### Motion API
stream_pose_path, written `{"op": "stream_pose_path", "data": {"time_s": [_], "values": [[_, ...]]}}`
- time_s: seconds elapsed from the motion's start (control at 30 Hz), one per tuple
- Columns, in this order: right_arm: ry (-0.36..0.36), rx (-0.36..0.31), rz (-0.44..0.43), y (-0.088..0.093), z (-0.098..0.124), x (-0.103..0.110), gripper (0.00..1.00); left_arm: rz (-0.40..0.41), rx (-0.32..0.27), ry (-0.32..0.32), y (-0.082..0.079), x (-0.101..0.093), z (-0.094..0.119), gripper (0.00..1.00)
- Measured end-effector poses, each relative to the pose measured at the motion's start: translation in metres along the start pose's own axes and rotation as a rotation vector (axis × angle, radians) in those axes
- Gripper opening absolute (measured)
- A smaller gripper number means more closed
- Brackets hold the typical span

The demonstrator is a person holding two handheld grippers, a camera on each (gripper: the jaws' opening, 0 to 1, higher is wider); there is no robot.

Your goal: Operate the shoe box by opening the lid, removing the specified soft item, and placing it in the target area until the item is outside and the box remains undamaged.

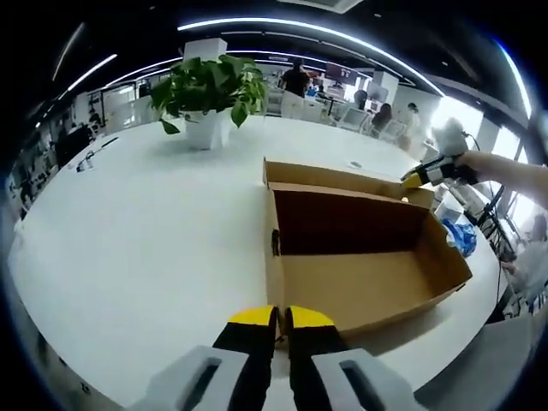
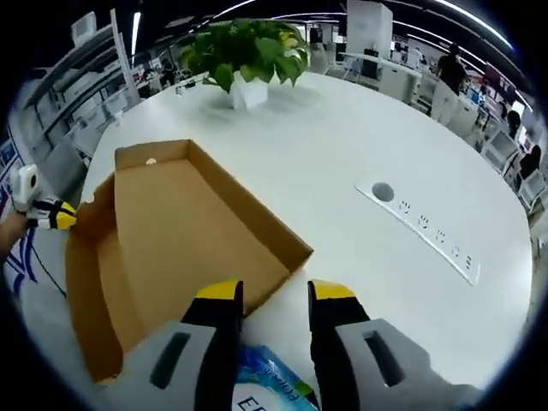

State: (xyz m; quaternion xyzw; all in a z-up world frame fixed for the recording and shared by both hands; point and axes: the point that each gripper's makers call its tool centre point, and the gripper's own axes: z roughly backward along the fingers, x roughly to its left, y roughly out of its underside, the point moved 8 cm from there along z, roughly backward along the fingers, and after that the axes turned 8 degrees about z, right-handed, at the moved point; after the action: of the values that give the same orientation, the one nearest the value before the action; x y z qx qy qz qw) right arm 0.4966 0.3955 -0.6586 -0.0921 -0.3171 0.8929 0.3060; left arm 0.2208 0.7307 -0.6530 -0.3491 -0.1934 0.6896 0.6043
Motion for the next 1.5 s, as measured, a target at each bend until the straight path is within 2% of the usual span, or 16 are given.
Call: {"op": "stream_pose_path", "data": {"time_s": [0.13, 0.33, 0.47, 0.5, 0.67, 0.8, 1.0, 1.2, 1.5], "values": [[0.012, 0.029, -0.074, 0.002, -0.007, -0.002, 0.23, 0.001, 0.000, 0.000, 0.000, 0.000, 0.000, 0.04], [-0.016, 0.043, -0.172, 0.004, -0.012, 0.004, 0.19, 0.010, -0.003, 0.003, 0.000, 0.001, -0.001, 0.04], [-0.015, 0.048, -0.194, 0.004, -0.013, 0.007, 0.15, 0.008, -0.005, 0.001, 0.000, 0.000, -0.001, 0.04], [-0.002, 0.052, -0.221, 0.004, -0.013, 0.008, 0.14, 0.007, -0.005, 0.001, 0.000, 0.001, -0.001, 0.04], [0.016, 0.046, -0.233, 0.003, -0.010, 0.006, 0.10, 0.013, -0.010, 0.002, 0.001, 0.001, -0.001, 0.04], [0.033, 0.040, -0.187, 0.001, -0.005, 0.010, 0.09, 0.018, -0.012, 0.001, 0.001, 0.002, -0.002, 0.04], [0.042, 0.025, -0.178, -0.002, 0.001, 0.011, 0.08, 0.015, -0.013, -0.003, 0.001, 0.001, -0.001, 0.04], [0.048, -0.010, -0.190, -0.006, 0.013, 0.011, 0.06, 0.021, -0.015, -0.004, 0.001, -0.001, -0.001, 0.04], [0.059, -0.059, -0.164, -0.011, 0.025, 0.012, 0.03, 0.025, -0.015, -0.007, 0.002, -0.002, 0.001, 0.04]]}}
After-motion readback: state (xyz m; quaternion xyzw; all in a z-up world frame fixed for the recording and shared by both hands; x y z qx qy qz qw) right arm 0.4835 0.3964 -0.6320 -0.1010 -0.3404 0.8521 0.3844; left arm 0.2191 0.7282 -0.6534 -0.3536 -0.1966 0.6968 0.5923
